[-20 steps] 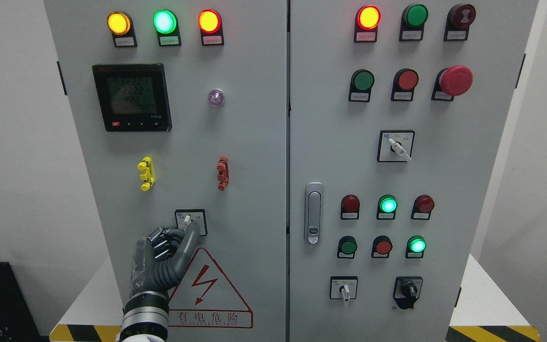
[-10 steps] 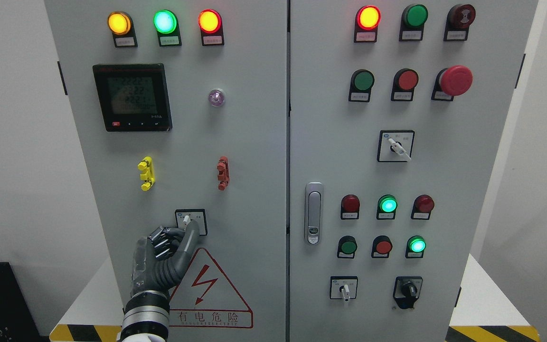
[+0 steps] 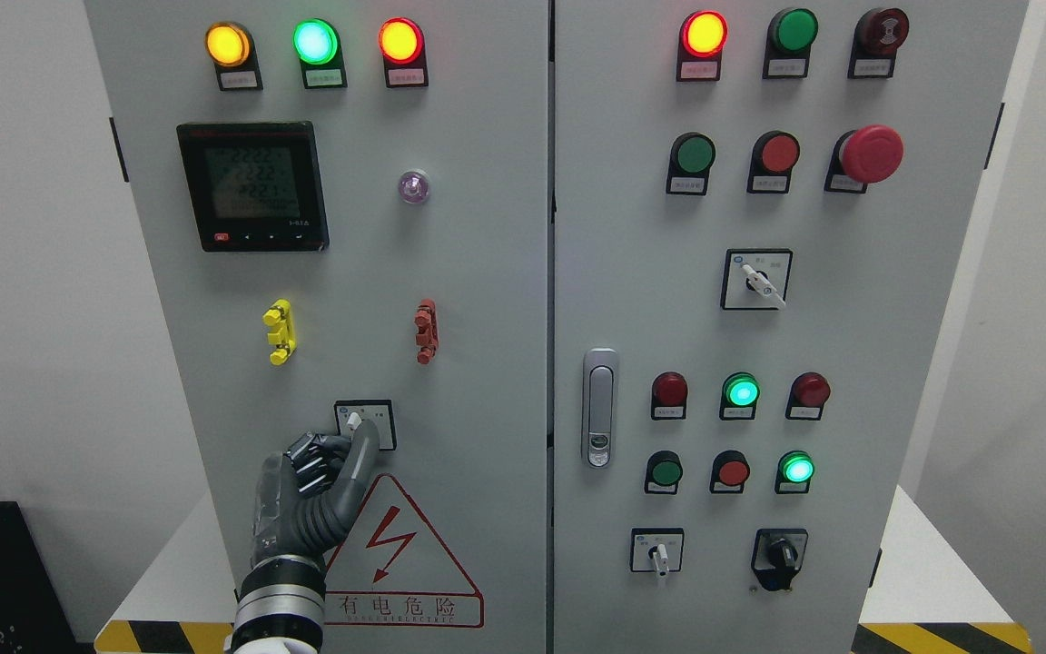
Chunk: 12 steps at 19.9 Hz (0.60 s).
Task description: Turn on light switch 1
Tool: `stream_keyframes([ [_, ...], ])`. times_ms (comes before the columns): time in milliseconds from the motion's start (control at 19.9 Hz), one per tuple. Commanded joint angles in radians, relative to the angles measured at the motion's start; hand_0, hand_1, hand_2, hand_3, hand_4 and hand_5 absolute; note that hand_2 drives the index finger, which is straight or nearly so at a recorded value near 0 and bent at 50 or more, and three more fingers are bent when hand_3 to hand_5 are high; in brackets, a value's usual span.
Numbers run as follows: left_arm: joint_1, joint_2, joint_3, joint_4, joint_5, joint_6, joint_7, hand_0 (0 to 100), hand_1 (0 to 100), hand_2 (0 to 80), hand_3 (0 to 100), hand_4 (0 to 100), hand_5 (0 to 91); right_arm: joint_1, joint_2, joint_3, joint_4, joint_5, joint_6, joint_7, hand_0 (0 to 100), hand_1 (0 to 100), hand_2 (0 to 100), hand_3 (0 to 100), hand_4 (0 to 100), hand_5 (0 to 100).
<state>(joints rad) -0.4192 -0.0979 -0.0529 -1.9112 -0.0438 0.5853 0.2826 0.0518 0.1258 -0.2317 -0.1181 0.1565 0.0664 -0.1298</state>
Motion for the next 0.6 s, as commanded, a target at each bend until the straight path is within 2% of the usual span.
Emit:
stream_keyframes([
  [0, 0.000, 0.000, 0.001, 0.000, 0.001, -0.001, 0.007, 52, 54, 55.0, 94, 93, 82.7, 0.000, 0.000, 0.000, 0.000, 0.000, 0.000, -0.001, 31, 0, 0, 0, 0, 0],
  [502, 0.000, -0.002, 0.001, 0.000, 0.001, -0.001, 0.007, 58, 52, 54.7, 95, 93, 82.8, -0.001, 0.000, 0.000, 0.000, 0.000, 0.000, -0.001, 31, 0, 0, 0, 0, 0],
  [552, 0.000, -0.002, 0.001, 0.000, 0.001, -0.001, 0.007, 55, 52, 54.7, 95, 93, 82.8, 0.000, 0.000, 0.000, 0.000, 0.000, 0.000, -0.001, 31, 0, 0, 0, 0, 0],
])
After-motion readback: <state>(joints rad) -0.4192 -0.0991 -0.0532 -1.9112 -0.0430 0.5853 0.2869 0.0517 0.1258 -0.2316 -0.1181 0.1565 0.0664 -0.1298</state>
